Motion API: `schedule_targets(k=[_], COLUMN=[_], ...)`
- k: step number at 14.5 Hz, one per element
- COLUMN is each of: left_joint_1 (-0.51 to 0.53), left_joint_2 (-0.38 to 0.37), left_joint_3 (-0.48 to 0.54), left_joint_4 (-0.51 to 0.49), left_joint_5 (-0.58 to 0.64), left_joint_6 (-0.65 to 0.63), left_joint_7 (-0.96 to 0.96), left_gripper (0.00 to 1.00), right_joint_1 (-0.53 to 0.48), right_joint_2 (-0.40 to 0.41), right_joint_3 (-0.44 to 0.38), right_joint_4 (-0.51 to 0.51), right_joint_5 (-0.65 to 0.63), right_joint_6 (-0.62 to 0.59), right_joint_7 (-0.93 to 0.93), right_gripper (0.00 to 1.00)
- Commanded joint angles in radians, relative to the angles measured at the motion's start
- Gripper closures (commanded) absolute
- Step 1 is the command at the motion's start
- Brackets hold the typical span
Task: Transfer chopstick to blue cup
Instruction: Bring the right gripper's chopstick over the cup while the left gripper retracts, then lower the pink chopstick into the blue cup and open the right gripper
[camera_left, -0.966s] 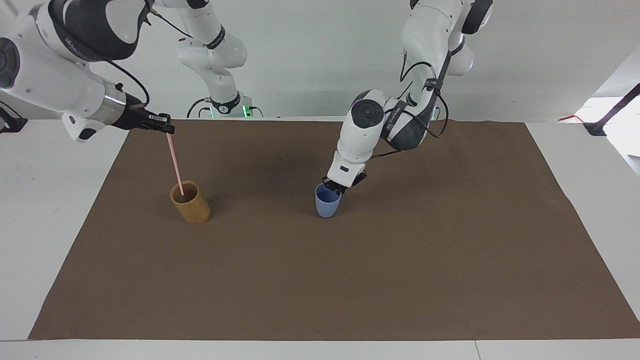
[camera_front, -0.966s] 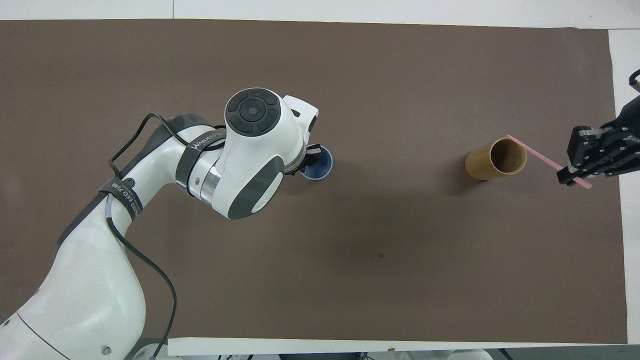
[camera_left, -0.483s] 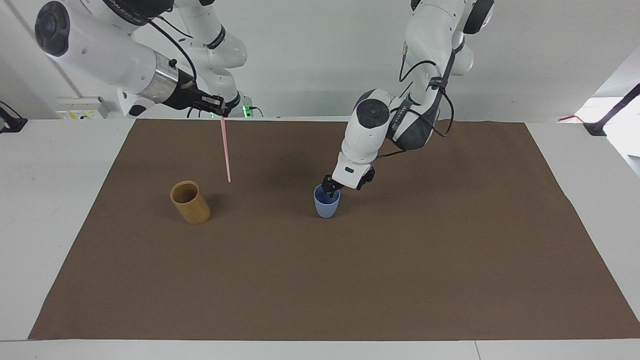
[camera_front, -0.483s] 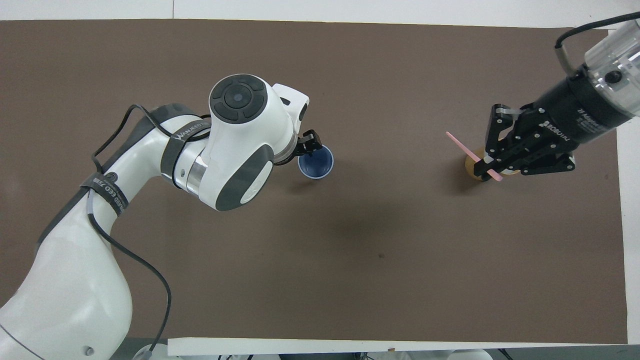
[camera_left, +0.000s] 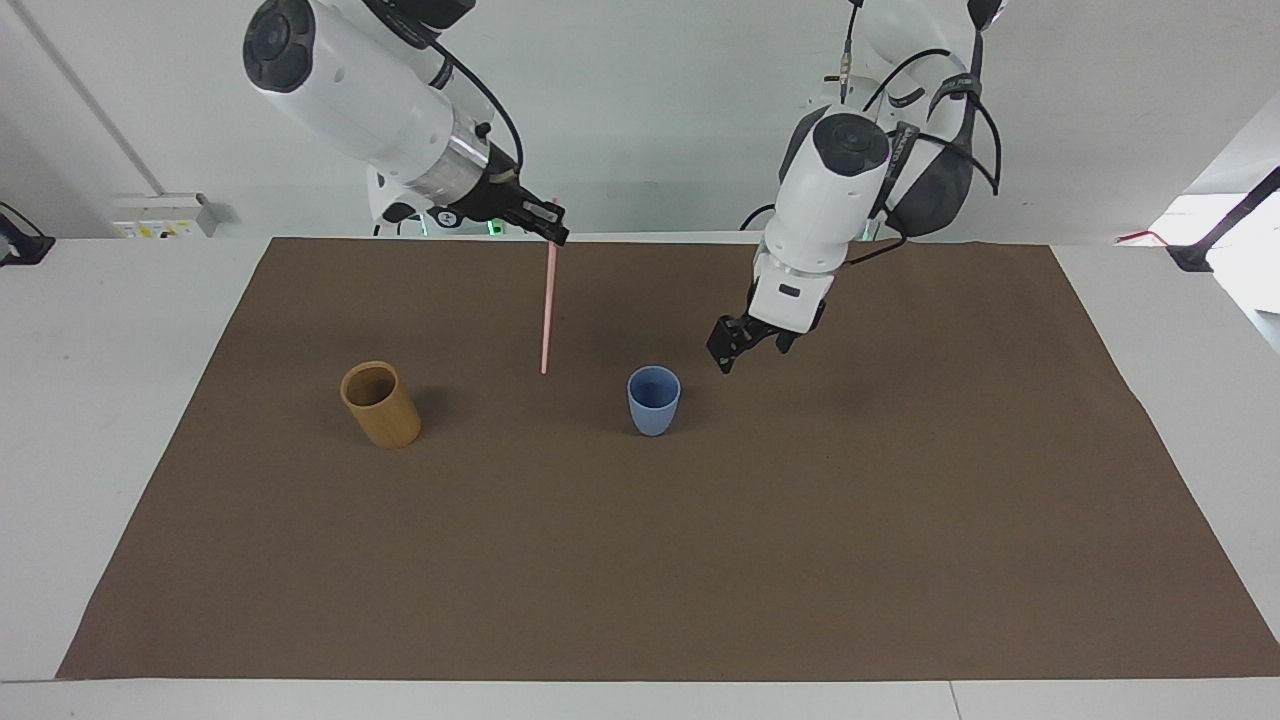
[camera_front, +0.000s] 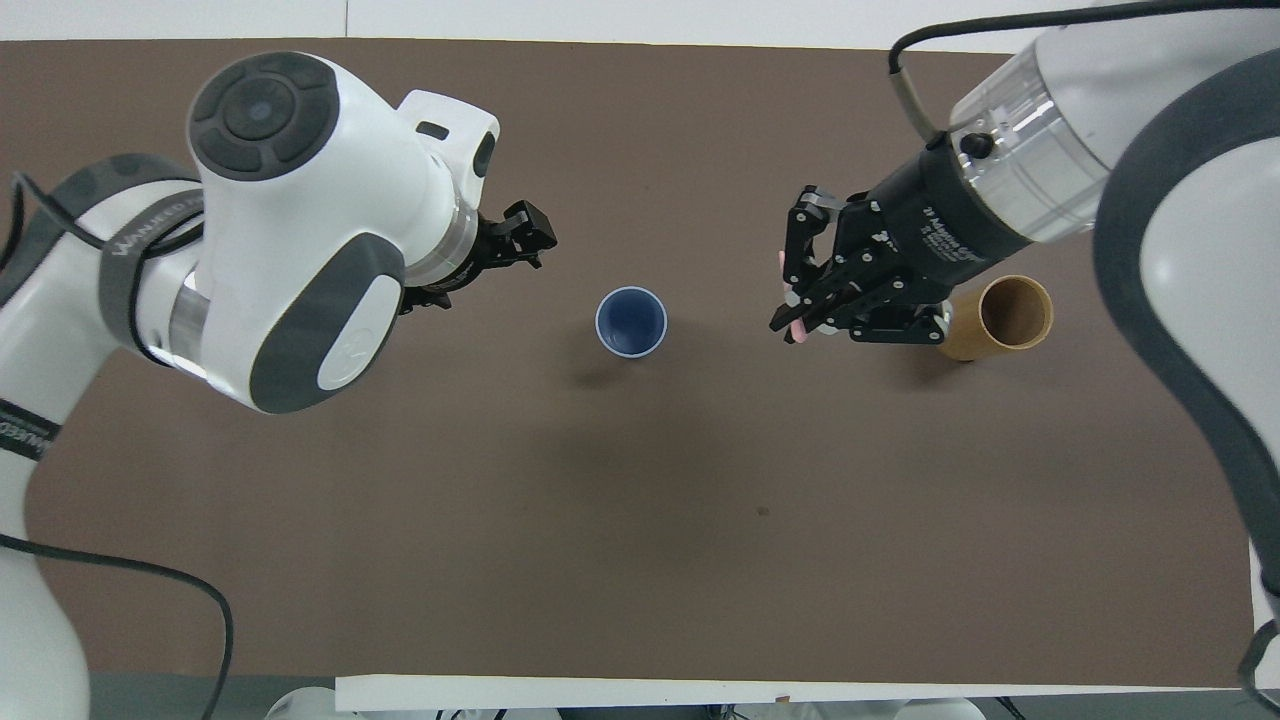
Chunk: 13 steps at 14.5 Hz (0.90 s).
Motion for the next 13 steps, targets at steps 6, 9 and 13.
schedule_targets(k=[6, 9, 13], left_joint_1=[0.378, 0.498, 0.523], left_joint_2=[-0.119, -0.108, -0.108], left_joint_3=[0.021, 0.024, 0.023], left_joint_4=[0.003, 0.032, 0.031], left_joint_5=[0.102, 0.097, 0.053], left_joint_6=[-0.146, -0.14, -0.163], left_joint_7=[0.59, 0.765, 0.782], left_gripper=[0.0, 0.0, 0.0], right_joint_1=[0.197, 0.199, 0.22], right_joint_2=[-0.084, -0.104, -0.104], right_joint_3=[0.001, 0.001, 0.0], right_joint_4=[-0.322, -0.375, -0.426], right_joint_5=[0.084, 0.125, 0.141], right_joint_6=[0.443, 0.478, 0.523], right_joint_7=[0.141, 0.14, 0.14], right_gripper=[1.0, 1.0, 1.0])
